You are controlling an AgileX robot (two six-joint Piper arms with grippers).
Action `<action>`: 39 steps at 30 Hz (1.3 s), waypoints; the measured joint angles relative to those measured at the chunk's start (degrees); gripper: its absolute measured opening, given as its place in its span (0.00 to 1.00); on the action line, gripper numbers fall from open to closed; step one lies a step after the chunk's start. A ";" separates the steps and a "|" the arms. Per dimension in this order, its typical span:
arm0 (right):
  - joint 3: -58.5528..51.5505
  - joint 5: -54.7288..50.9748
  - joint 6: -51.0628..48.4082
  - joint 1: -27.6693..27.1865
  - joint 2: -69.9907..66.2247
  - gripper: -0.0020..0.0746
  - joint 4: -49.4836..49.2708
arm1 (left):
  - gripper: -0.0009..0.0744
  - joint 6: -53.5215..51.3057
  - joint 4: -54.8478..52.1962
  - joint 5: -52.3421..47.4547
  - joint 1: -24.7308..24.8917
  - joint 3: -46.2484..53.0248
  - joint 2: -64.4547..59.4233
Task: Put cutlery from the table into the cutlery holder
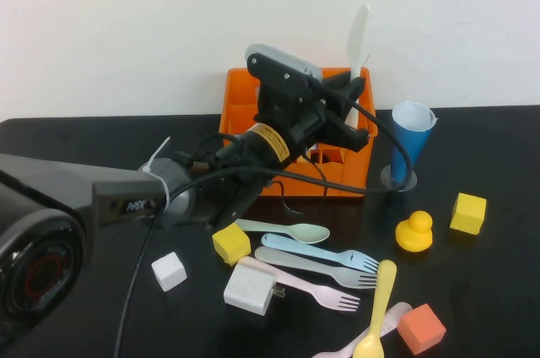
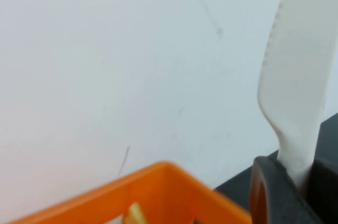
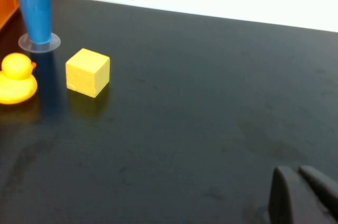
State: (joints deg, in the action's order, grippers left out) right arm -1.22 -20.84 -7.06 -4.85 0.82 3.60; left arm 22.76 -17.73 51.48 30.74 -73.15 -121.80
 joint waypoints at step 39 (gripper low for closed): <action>0.00 0.00 0.00 0.00 0.00 0.02 0.00 | 0.01 -16.20 15.69 -87.95 16.03 14.20 35.67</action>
State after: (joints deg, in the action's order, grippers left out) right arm -1.22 -20.84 -7.06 -4.85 0.82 3.60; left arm 6.56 -2.04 -36.47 46.77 -58.95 -86.13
